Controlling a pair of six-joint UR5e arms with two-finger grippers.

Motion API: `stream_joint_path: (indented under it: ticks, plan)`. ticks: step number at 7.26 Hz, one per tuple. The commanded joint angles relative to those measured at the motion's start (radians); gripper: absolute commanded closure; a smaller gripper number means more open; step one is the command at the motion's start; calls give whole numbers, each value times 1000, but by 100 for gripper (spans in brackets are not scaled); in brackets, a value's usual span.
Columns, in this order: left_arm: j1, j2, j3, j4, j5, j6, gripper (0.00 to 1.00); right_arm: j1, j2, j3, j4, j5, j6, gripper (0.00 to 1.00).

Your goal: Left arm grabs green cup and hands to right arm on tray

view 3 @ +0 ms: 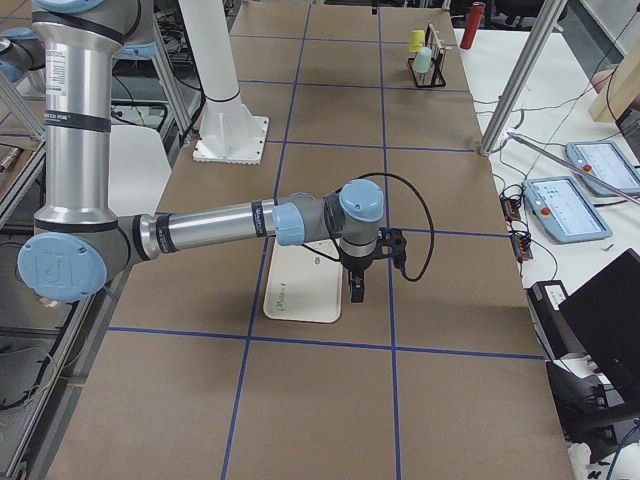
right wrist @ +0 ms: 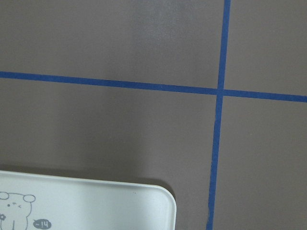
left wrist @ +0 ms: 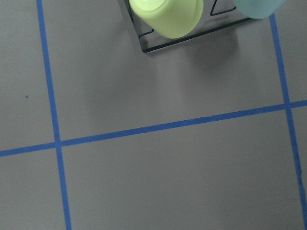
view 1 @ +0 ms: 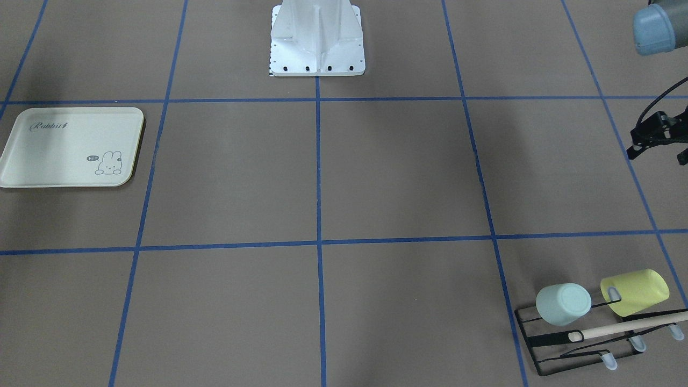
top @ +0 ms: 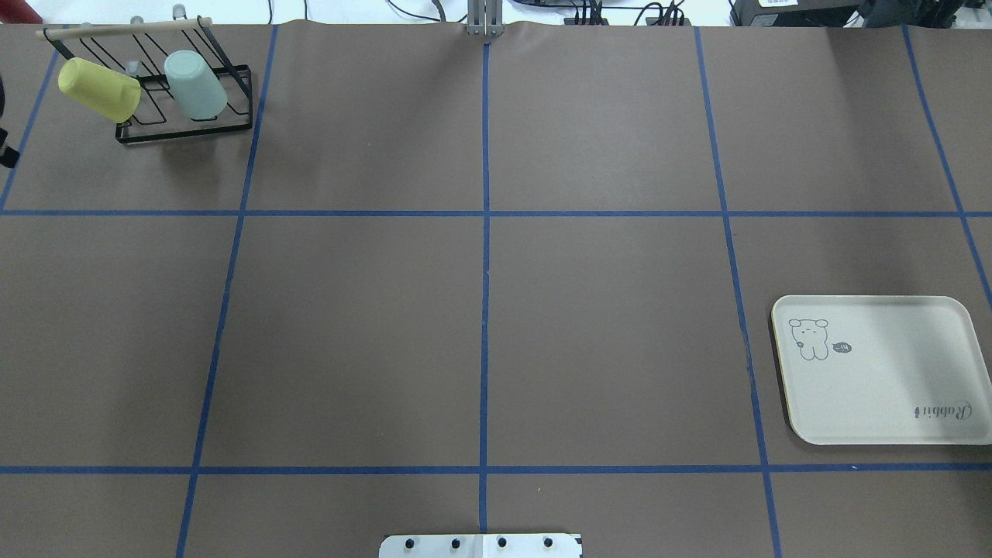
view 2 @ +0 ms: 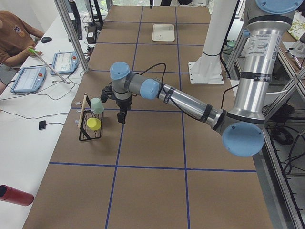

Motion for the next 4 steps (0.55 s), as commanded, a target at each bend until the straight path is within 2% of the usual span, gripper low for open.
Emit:
stream_joint_path:
  ticks: [1,3,4]
  plan:
    - [133,-153,88,7,134,-137,0,-2,1,1,0,1,2,0]
    - [155,-369,322,4,144,-188,0,-24,1,-2,0,-6,2,0]
    - [174,-438,421,-2,157,-178,0,-30,1,-2,1,-6,2,0]
